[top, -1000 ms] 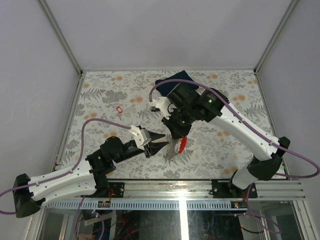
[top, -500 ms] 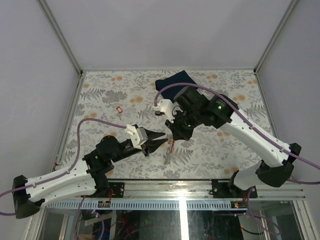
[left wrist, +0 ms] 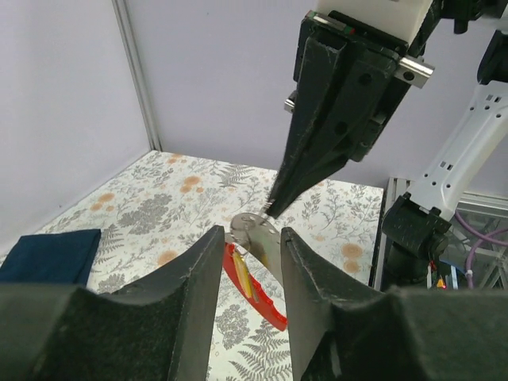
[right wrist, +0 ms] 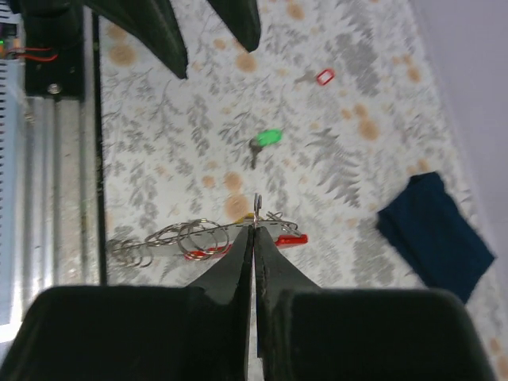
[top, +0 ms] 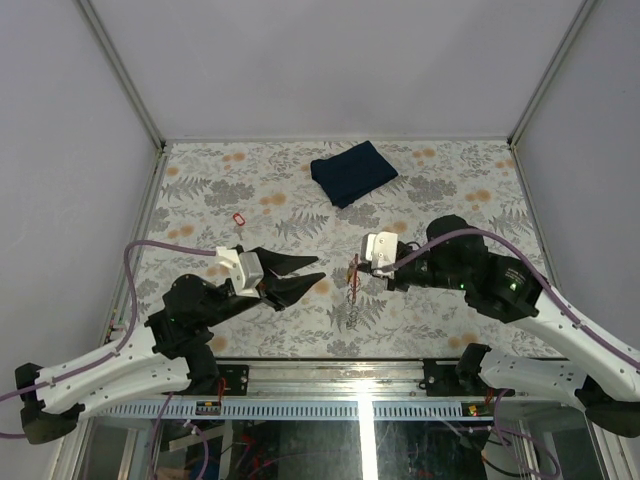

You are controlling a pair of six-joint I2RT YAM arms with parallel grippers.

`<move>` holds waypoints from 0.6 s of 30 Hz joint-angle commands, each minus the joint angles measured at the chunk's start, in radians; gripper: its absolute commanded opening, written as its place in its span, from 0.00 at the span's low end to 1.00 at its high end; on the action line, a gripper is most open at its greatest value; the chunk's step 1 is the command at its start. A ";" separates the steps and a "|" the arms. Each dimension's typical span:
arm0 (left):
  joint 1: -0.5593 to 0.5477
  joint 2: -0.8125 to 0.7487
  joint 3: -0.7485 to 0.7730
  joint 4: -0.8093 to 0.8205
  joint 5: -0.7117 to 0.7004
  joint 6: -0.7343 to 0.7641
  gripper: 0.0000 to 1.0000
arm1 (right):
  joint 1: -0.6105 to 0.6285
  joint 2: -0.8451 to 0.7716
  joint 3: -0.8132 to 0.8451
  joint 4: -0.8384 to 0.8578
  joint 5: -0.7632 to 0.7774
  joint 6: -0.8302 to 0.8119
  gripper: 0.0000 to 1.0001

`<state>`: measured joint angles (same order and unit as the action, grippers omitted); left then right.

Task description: Put the keys on the keyring

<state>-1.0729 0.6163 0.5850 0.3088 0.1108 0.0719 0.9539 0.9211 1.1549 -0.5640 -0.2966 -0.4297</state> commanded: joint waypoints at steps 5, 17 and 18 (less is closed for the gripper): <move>-0.005 -0.012 0.058 -0.029 0.013 0.041 0.36 | 0.045 -0.070 -0.074 0.272 0.038 -0.327 0.00; -0.004 0.002 0.087 -0.073 -0.071 0.011 0.37 | 0.095 -0.169 -0.222 0.429 0.068 -0.664 0.00; -0.005 0.006 0.094 -0.083 -0.090 0.003 0.37 | 0.101 -0.174 -0.231 0.440 0.078 -0.685 0.00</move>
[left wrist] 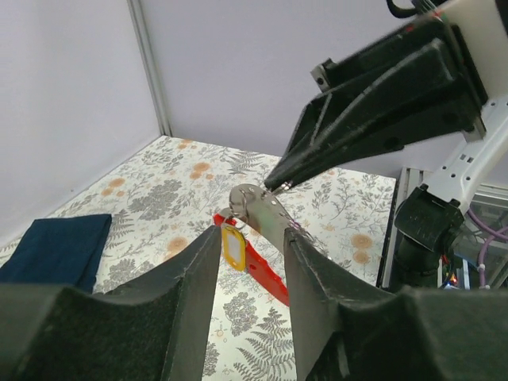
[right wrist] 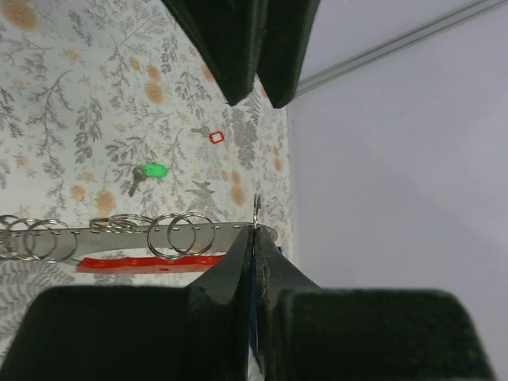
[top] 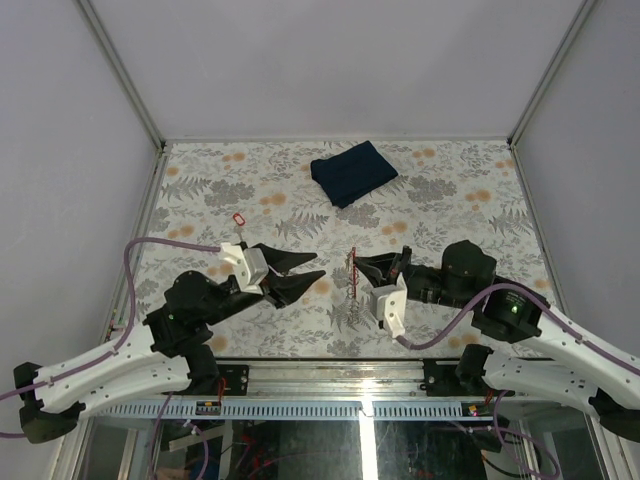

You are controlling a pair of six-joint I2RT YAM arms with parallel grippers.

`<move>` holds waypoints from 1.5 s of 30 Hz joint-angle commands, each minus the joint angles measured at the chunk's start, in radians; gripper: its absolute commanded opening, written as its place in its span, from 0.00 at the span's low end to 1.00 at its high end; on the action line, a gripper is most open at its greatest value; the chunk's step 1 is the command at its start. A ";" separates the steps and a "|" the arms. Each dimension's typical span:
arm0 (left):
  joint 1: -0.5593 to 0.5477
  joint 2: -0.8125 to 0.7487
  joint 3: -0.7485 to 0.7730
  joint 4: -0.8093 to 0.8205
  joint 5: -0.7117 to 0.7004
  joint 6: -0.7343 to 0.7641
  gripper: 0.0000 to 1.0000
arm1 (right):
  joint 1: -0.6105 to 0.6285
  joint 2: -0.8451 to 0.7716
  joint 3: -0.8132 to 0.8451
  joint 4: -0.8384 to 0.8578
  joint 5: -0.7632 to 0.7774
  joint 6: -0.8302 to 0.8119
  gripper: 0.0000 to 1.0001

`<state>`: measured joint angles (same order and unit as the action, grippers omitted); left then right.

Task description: Put the keys on the keyring

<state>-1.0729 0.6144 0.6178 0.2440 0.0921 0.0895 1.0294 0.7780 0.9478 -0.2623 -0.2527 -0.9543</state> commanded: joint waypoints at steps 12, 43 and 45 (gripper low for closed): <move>-0.003 0.082 0.140 -0.178 -0.202 -0.113 0.42 | 0.106 -0.015 -0.015 0.129 0.133 -0.344 0.00; 0.572 0.514 0.125 -0.512 -0.106 -0.377 0.44 | 0.109 0.151 0.113 -0.203 0.428 0.625 0.00; 0.613 0.570 0.143 -0.501 -0.007 -0.338 0.44 | 0.110 0.151 0.109 -0.210 0.415 0.632 0.00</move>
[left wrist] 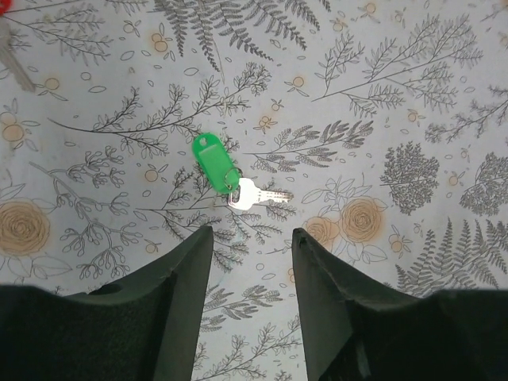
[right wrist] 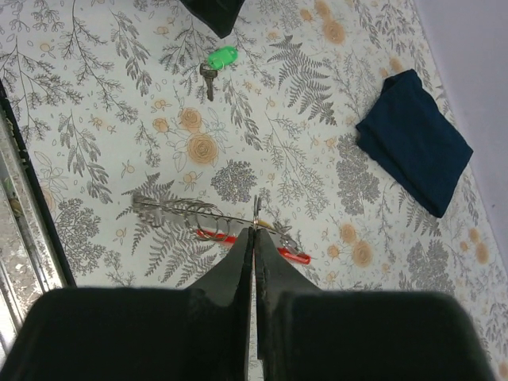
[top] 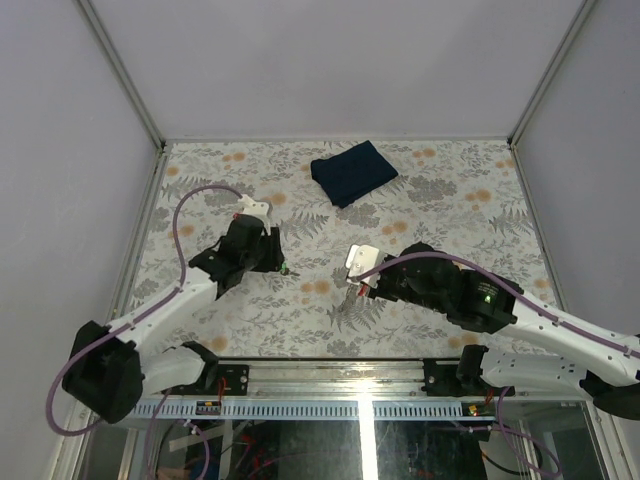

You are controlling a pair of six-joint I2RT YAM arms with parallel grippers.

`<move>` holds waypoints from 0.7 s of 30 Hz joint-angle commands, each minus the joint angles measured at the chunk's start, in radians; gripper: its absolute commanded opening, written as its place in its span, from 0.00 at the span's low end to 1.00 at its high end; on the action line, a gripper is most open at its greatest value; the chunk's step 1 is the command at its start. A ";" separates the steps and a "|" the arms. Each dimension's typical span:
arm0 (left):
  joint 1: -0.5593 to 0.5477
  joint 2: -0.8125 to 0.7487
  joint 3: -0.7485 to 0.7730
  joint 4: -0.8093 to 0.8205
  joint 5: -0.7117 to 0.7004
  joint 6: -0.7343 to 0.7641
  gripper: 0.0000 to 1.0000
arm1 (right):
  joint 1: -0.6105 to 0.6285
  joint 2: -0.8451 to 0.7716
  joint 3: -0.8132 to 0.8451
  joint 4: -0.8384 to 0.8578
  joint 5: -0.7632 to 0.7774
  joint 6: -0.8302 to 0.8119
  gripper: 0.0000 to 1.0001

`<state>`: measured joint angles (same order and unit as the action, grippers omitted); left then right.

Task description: Put the keys on the keyring

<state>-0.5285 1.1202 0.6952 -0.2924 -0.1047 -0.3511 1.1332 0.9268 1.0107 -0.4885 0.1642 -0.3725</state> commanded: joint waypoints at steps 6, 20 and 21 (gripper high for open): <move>0.091 0.239 0.132 -0.006 0.313 0.214 0.44 | 0.006 -0.004 0.037 0.001 -0.015 0.069 0.00; 0.091 0.475 0.309 -0.171 0.260 0.412 0.40 | 0.006 -0.015 0.004 0.019 -0.064 0.103 0.00; 0.091 0.485 0.313 -0.181 0.261 0.419 0.40 | 0.006 -0.016 0.003 0.019 -0.068 0.102 0.00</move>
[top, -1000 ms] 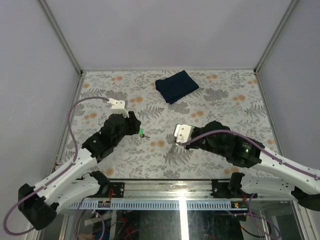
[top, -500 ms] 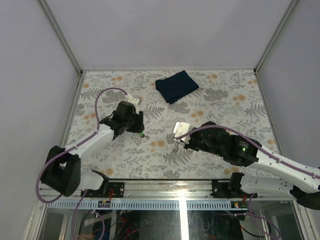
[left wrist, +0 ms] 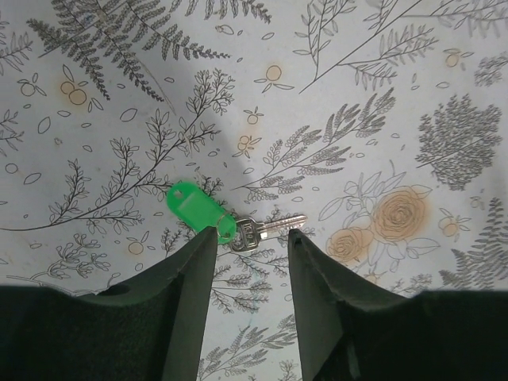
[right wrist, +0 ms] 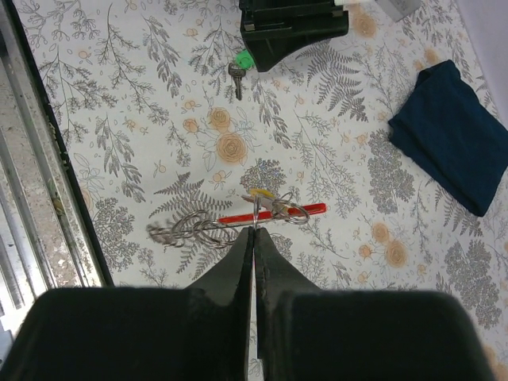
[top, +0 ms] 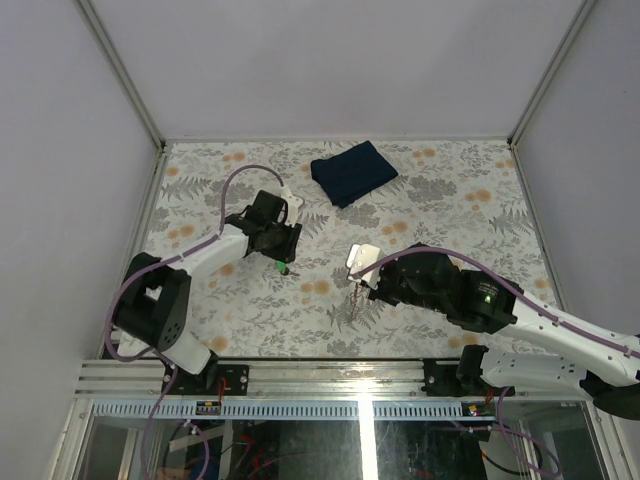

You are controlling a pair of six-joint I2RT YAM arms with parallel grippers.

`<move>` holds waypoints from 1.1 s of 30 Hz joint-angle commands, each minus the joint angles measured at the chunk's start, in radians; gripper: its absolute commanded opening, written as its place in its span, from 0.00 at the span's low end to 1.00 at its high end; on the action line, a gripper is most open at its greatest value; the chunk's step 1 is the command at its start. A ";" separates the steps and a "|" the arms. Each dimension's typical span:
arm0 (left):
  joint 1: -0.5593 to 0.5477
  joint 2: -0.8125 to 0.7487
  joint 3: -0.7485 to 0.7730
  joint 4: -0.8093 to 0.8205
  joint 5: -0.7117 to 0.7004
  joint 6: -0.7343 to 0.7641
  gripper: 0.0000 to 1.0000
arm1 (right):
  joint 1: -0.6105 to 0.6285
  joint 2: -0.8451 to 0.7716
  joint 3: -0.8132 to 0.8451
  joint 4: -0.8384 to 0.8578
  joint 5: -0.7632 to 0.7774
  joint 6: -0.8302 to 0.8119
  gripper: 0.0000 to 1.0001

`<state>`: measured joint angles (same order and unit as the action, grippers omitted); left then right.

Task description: Put the keys on the keyring

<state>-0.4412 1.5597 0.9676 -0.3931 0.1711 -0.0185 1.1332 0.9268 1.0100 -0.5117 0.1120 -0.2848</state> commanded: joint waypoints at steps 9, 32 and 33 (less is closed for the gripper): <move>0.005 0.102 0.057 -0.112 -0.057 0.131 0.40 | 0.006 -0.009 -0.001 0.043 -0.042 0.024 0.00; 0.003 0.195 0.097 -0.104 -0.029 0.156 0.32 | 0.006 -0.007 -0.017 0.052 -0.067 0.037 0.00; 0.003 0.200 0.098 -0.104 -0.025 0.155 0.30 | 0.007 -0.008 -0.017 0.053 -0.067 0.037 0.00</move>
<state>-0.4412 1.7393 1.0359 -0.4911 0.1337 0.1188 1.1332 0.9268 0.9840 -0.5114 0.0582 -0.2611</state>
